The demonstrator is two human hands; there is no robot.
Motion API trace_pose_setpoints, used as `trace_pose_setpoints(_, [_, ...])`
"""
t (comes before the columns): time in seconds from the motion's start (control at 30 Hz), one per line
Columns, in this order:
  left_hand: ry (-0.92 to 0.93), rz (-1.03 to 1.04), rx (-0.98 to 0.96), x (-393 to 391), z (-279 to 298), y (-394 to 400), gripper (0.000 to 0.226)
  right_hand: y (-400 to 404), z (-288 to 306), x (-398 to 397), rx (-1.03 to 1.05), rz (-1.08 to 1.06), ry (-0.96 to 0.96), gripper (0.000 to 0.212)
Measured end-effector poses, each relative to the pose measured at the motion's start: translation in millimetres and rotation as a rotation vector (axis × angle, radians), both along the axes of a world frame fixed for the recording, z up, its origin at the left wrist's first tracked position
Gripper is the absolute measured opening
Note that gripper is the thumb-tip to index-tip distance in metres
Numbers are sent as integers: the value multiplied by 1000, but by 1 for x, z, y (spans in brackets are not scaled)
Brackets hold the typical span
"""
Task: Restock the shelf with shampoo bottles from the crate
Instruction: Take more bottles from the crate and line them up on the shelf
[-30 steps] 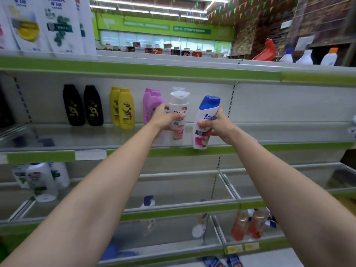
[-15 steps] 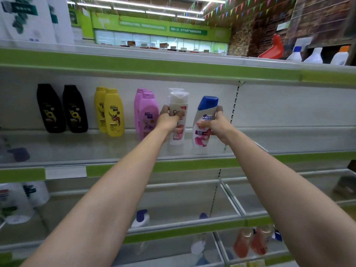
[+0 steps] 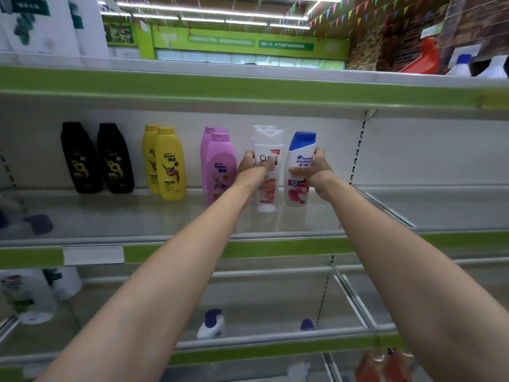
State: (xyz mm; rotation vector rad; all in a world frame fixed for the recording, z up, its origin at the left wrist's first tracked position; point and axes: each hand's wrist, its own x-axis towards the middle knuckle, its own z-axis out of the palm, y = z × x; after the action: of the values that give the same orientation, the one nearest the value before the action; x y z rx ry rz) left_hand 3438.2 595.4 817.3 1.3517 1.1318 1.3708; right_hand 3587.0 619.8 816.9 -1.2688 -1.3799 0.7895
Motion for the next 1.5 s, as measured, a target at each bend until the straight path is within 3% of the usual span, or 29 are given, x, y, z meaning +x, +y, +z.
trace_pose_setpoints(0.3, [167,176,4,6,-9,0,37,29,-8,-1,25,-7,26,38])
trace_pose_setpoints(0.57, [304,203,-26,7,-14,-4,50,31,-15,-6,60,-18,59,35])
trace_pose_setpoints(0.77, [405,208,-82,3,-18,-7,51,25,-16,-3,-24,-70,18,64])
trace_pose_setpoints(1.03, [451,177,-121,5,-6,-34,50,-10,-13,0,-161,-147,-134,76])
trace_pose_setpoints(1.23, [445,147,-143,8,-4,-73,54,-64,-3,3,-188,-137,-184,73])
trace_pose_setpoints(1.4, [468,104,-110,19,-7,-107,41,-114,2,11,-197,-98,-162,59])
trace_pose_setpoints(1.5, [477,60,-84,28,-10,-126,12,-139,-3,20,-195,-121,-237,47])
